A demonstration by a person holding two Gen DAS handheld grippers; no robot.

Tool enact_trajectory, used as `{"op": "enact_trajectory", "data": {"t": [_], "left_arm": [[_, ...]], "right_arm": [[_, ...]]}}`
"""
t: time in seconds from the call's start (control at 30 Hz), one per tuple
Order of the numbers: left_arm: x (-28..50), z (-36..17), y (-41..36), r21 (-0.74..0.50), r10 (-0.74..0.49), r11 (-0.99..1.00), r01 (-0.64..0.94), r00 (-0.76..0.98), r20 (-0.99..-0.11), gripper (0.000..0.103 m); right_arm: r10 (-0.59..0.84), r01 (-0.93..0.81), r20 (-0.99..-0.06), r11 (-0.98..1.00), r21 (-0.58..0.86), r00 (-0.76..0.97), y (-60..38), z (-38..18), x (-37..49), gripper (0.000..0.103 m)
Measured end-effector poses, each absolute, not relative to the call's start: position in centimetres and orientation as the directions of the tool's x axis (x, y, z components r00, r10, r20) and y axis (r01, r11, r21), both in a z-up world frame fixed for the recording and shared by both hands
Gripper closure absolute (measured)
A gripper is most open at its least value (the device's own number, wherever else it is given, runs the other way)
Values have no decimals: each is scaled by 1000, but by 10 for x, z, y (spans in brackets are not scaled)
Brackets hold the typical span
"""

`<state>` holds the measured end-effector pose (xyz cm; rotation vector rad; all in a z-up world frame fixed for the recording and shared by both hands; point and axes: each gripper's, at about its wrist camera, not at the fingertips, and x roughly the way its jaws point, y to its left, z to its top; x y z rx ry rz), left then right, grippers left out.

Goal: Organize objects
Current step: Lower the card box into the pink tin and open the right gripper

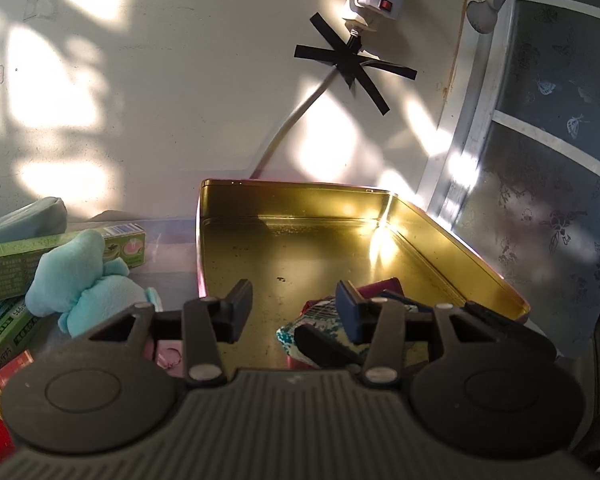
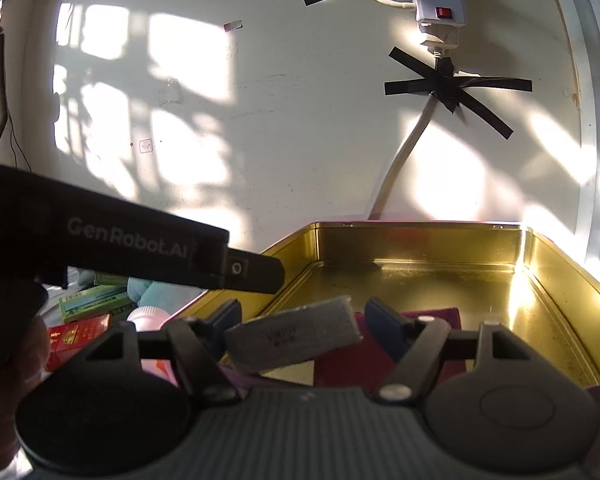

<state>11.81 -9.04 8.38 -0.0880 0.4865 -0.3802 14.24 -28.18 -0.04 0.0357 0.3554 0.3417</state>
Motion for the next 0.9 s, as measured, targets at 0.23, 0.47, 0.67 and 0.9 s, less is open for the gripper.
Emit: {"op": "enact_trajectory", "data": {"t": [0.23,0.47,0.67,0.9], "left_arm": [[89,86,-75,-148,-319,948,284,862,-393,49],[71,78,-39,-127,-225,974,190,892,-391,49],[61,66,-4,-119,-143,988,101,895,-423,49],[49,46,33,-129,-83,991,27,887,-455,49]], "right_arm": [[295,-277,-378,955,102,878,-282,-2,143,32],[256,-231,-394,967,110,883,-281,3,134,30],[235,-219,-394,972,87,888,-273,8,122,29],[215,-202,-371,977,76,903,-266,15,102,29]]}}
